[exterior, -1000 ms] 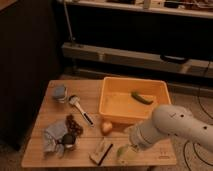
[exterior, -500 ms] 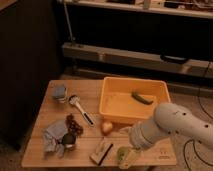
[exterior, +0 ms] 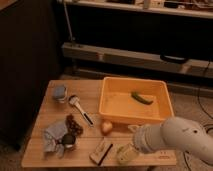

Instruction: Place apple in tray

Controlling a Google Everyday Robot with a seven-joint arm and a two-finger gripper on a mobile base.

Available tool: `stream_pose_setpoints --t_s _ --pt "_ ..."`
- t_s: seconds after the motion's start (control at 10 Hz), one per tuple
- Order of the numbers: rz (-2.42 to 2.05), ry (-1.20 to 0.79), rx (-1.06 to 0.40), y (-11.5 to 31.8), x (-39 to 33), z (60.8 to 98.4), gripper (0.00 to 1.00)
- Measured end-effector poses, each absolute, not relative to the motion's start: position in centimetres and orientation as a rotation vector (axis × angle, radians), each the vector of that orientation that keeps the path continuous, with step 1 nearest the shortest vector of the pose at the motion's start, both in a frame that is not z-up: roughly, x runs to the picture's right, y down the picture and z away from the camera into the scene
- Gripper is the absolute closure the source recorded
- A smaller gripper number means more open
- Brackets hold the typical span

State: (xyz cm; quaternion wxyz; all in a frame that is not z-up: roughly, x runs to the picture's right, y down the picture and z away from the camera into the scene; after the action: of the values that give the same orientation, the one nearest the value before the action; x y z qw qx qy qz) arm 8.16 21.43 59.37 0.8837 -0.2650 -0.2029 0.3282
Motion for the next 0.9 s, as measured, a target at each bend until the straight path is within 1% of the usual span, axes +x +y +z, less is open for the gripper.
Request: stream_pose_setpoints --t_s 0.2,0.8,0.9 --pt "0.745 -0.433 -0.518 21.34 8.38 59.31 0.20" --pt "0.781 -0.451 -0.510 21.13 8.43 59.51 0.20" --pt "0.831 -0.475 -0.469 20.43 8.41 59.84 0.20"
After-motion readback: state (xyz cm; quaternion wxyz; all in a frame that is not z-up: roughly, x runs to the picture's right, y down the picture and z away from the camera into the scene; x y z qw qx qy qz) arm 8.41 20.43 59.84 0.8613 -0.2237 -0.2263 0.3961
